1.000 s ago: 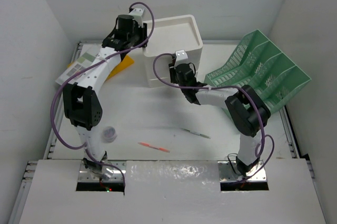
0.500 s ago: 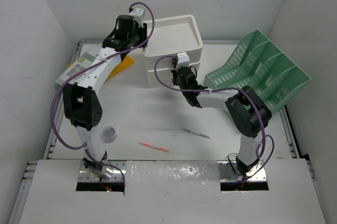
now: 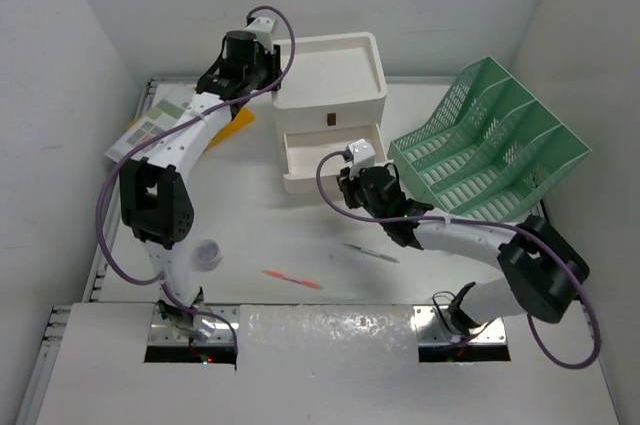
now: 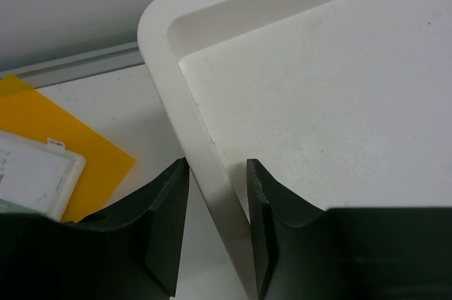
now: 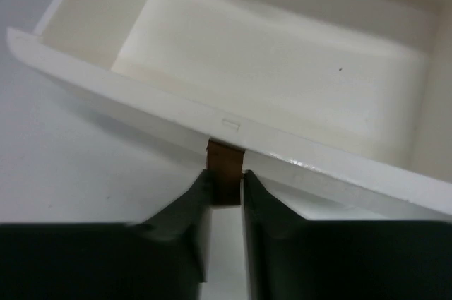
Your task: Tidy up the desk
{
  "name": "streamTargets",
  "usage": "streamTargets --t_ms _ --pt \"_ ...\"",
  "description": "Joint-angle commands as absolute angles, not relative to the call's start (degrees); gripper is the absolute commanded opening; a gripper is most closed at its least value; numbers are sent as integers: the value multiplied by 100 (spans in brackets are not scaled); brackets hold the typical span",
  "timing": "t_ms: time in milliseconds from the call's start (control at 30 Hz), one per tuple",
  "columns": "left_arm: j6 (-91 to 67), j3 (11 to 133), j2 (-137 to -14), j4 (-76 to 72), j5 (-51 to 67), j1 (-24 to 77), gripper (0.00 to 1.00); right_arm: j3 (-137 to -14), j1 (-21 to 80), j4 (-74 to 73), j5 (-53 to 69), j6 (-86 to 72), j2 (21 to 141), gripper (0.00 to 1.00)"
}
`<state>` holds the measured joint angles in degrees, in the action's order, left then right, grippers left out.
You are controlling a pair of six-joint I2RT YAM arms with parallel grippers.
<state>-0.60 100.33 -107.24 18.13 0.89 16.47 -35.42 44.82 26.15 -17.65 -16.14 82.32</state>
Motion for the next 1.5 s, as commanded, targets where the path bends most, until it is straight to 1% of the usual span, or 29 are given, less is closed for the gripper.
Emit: streamTargets --t_ms 0,33,67,100,167,200,233,267,300,333,367,467,600,667,700,800,833,900,933,1033,1067,1100,1233,1333,1400,1467 --pt "139 9800 -10688 2101 404 1784 8 -3805 4544 1251 -960 -1328 7674 23" --pt "158 9782 -10635 2101 483 1784 14 -3910 4544 909 -888 -1084 7542 39" --pt "176 9756 -10600 2083 518 1775 19 -4024 4544 209 -853 -977 7315 58" --pt "202 9730 -10539 2074 606 1775 30 -4217 4544 -120 -696 -871 7217 65" --pt "228 9721 -10477 2100 685 1775 40 -4376 4544 -1014 -450 -643 7041 75" --pt "246 9729 -10459 2118 720 1775 48 -4499 4544 -1298 -300 -616 7040 78" --pt "263 9747 -10398 2170 773 1775 51 -4526 4544 -1762 -47 -633 7049 78" --pt "281 9756 -10371 2197 791 1775 54 -4518 4544 -1923 8 -676 7075 78" --pt "307 9782 -10345 2241 817 1775 60 -4361 4544 -2012 235 -720 7084 78" --pt "325 9800 -10284 2302 852 1775 63 -4220 4535 -2013 507 -782 7075 78" --pt "351 9835 -10240 2381 887 1775 67 -3975 4518 -1978 623 -817 7101 78" --pt "395 10001 -10117 2566 923 1775 74 -3736 4465 -1951 607 -870 7311 77" --pt "492 10169 -9810 2926 1072 1775 77 -3648 4430 -1803 413 -853 7576 75" --pt "597 10169 -9555 3040 1142 1775 81 -3499 4360 -1662 396 -844 7664 75" --pt "632 10169 -9475 3180 1195 1767 82 -3455 4333 -1548 396 -852 7821 74" --pt "773 10055 -9080 3375 1283 1740 83 -3410 4166 -1424 509 -896 8261 66" --pt "808 9907 -8949 3410 1318 1723 83 -3393 4175 -1389 597 -914 8357 57" --pt "949 9696 -8614 3558 1371 1696 85 -3384 4166 -1362 782 -975 8542 49" --pt "1088 9660 -8509 3647 1406 1688 85 -3366 4175 -1362 747 -1010 8569 39" --pt "1405 9475 -8131 4060 1590 1635 86 -3261 4183 -1371 554 -1090 8613 20" --pt "1485 9396 -7947 4226 1669 1626 85 -3252 4192 -1380 545 -1099 8613 6" --pt "1572 9248 -7850 4297 1713 1626 86 -3252 4236 -1406 501 -1081 8605 0" --pt "2020 8895 -7393 4771 1994 1626 86 -3401 4534 -1660 317 -880 8334 0" --pt "2293 8614 -7041 5080 2065 1626 86 -3672 5009 -1977 124 -388 8017 0" --pt "2443 8290 -6760 5185 2004 1626 86 -3997 5420 -2232 62 112 7622 0" --pt "2654 8069 -6532 5264 1908 1626 86 -4296 5607 -2390 -104 604 7227 0"
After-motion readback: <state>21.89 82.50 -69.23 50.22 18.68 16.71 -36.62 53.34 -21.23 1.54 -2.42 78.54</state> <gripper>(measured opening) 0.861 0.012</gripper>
